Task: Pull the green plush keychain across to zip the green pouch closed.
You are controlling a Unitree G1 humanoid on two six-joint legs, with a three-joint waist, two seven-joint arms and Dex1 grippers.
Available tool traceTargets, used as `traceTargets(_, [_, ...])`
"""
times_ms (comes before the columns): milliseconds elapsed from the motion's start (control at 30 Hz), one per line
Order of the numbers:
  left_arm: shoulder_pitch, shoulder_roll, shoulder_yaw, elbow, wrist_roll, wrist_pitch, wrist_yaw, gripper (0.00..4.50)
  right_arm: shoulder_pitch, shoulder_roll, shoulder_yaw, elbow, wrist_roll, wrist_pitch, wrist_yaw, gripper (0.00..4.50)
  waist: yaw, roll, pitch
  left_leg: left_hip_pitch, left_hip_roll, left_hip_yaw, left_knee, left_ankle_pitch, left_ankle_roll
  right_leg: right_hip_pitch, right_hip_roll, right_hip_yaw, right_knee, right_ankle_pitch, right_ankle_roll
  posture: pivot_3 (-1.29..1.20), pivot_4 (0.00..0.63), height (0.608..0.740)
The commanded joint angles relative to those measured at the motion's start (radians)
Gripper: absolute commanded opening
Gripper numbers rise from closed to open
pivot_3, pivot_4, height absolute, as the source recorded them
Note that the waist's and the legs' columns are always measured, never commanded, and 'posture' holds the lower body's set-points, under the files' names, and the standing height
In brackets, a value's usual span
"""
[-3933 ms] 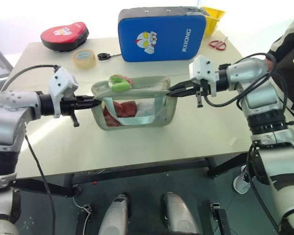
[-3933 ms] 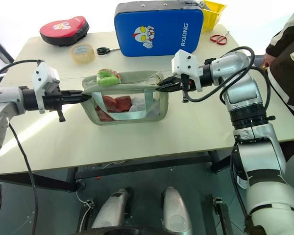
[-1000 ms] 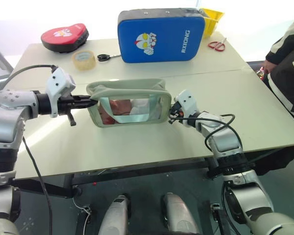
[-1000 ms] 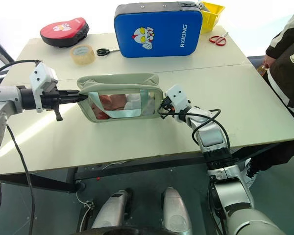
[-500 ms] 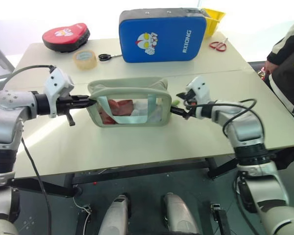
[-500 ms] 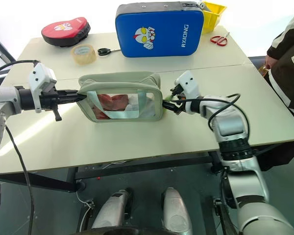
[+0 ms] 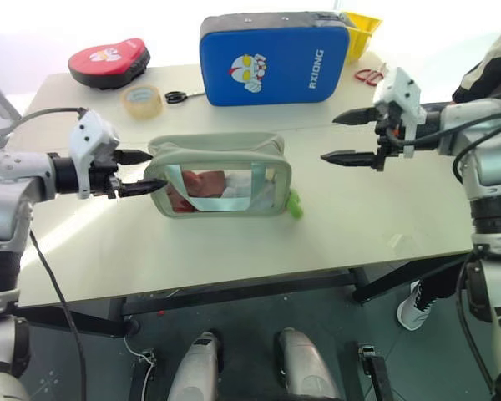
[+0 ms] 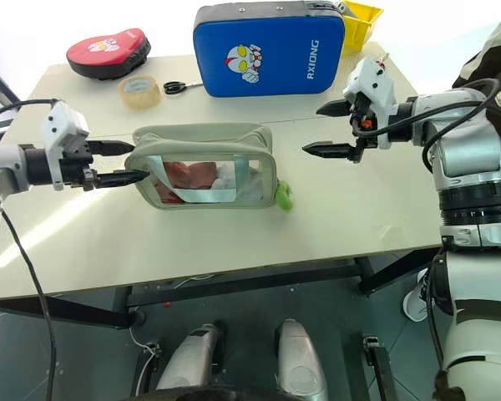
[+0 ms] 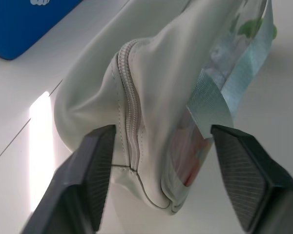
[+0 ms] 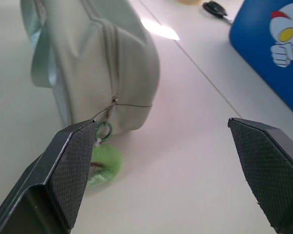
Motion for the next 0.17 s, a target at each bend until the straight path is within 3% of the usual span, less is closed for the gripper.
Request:
traceTargets(33, [-0.049, 0.065, 0.094, -0.024, -0.063, 0.050, -0.027, 3.54, -0.044, -0.011, -0.026, -0.056, 0.032, 0.010, 0.028, 4.50, 0.000, 0.000, 0.000, -0.001, 0.000, 0.000, 0.000, 0.000, 0.000, -0.001, 0.000, 0.000, 0.000, 0.000, 0.000, 0.00, 0.150, 0.740])
traceTargets(167, [-0.090, 0.113, 0.142, 0.040, -0.069, 0.065, -0.022, 3.54, -0.041, -0.013, -0.037, -0.103, 0.058, 0.050, 0.037, 4.50, 0.001, 0.000, 0.000, -0.001, 0.000, 0.000, 0.000, 0.000, 0.000, -0.001, 0.000, 0.000, 0.000, 0.000, 0.000, 0.00, 0.150, 0.740])
